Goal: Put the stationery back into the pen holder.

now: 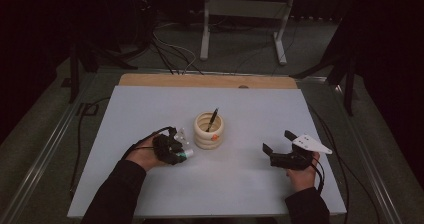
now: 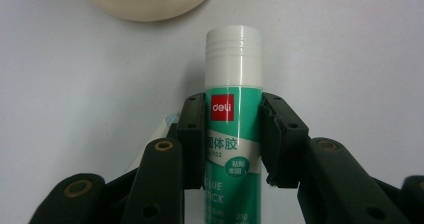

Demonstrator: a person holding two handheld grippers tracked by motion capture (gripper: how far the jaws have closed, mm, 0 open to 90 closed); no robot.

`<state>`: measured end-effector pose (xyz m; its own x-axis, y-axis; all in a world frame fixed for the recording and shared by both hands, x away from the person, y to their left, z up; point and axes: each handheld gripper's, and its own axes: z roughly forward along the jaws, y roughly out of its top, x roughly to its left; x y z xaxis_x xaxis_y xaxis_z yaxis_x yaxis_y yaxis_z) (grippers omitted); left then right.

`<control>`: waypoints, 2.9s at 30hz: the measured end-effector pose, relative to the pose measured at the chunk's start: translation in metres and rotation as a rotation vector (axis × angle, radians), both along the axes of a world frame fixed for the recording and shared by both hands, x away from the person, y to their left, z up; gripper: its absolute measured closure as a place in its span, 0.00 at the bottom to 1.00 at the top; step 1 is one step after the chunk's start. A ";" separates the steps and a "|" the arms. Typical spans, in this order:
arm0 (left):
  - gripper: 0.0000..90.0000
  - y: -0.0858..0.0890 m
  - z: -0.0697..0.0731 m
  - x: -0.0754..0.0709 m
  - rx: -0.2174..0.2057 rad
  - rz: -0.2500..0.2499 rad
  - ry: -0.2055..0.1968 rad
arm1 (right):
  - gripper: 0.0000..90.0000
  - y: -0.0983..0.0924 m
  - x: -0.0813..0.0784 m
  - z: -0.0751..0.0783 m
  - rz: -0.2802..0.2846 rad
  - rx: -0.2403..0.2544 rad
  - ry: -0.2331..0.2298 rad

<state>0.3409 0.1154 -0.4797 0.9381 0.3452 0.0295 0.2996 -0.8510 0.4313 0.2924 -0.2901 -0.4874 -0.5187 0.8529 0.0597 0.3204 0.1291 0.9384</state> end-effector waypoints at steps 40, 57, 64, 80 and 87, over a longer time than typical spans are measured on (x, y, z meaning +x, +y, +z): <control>0.74 0.008 0.025 0.002 -0.095 0.064 -0.083 | 0.00 0.000 0.001 -0.001 0.004 0.004 0.003; 0.74 0.010 0.050 0.008 -0.205 0.091 -0.127 | 0.00 0.001 0.001 -0.001 0.005 0.002 0.004; 0.74 0.009 0.059 0.012 -0.248 0.103 -0.144 | 0.00 0.001 0.001 -0.001 0.007 0.001 0.006; 0.74 -0.004 0.074 0.027 -0.362 0.145 -0.155 | 0.00 0.001 0.001 -0.001 0.006 0.001 0.003; 0.74 -0.013 0.076 0.035 -0.359 0.153 -0.155 | 0.00 0.001 0.001 -0.001 0.008 0.001 0.002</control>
<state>0.3759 0.1025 -0.4041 0.8688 0.4947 0.0186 0.3193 -0.5887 0.7426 0.2938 -0.2894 -0.4883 -0.5252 0.8488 0.0619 0.3217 0.1307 0.9378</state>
